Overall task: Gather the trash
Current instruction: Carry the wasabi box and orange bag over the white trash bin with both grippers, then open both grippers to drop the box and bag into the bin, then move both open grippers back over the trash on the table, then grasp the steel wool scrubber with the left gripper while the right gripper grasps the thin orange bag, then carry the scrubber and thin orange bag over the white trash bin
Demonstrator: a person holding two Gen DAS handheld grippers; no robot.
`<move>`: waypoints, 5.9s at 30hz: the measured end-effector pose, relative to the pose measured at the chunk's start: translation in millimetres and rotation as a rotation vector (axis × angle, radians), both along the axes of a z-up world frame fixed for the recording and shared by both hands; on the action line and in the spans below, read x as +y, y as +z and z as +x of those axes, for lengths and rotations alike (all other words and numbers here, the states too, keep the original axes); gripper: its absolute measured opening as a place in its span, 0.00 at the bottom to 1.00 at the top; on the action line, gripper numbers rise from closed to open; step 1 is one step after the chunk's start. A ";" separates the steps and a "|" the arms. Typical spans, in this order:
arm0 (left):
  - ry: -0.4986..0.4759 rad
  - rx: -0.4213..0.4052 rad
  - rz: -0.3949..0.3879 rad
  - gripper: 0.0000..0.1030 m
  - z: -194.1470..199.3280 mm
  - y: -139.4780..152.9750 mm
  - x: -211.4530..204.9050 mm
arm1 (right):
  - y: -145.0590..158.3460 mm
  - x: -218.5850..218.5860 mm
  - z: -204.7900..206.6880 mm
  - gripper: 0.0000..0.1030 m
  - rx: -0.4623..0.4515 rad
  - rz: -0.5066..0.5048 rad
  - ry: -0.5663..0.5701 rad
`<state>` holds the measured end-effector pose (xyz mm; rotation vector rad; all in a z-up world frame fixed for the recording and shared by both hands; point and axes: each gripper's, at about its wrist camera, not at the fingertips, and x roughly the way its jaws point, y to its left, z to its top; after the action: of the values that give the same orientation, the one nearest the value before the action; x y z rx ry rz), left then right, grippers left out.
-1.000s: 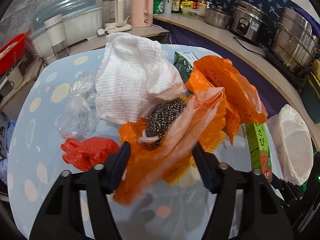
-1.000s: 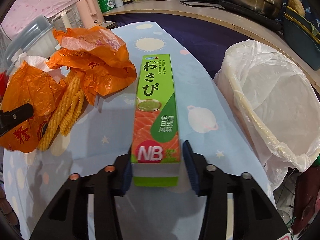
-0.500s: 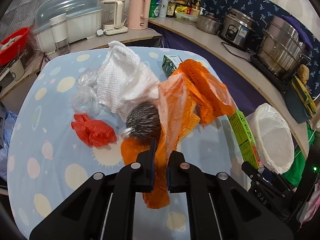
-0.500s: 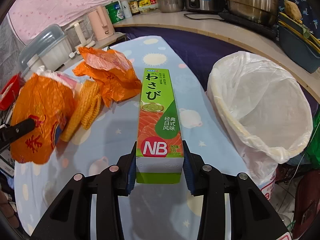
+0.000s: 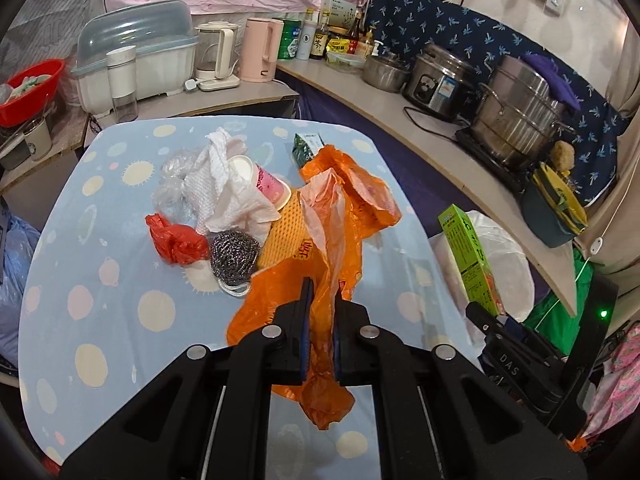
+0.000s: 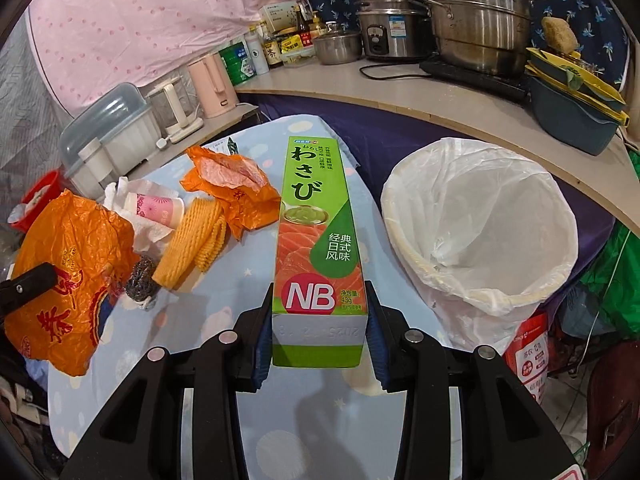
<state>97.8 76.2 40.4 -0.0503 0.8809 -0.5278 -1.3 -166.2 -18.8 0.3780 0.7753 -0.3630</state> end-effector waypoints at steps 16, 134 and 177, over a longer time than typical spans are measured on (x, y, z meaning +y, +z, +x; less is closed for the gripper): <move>-0.095 -0.018 -0.129 0.07 8.7 66.0 -65.0 | 10.0 -70.3 -32.5 0.37 -0.023 -0.002 -0.148; 0.258 0.198 0.170 0.87 137.0 -126.8 6.0 | -45.6 7.6 202.7 0.69 0.067 -0.048 0.131; 0.111 0.030 0.056 0.50 49.6 -28.1 -20.0 | 41.8 -28.1 52.7 0.12 -0.131 -0.082 -0.001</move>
<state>147.5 56.2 12.3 -0.0558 0.9163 -0.3989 51.4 -194.3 23.0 0.3220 0.6301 -0.3664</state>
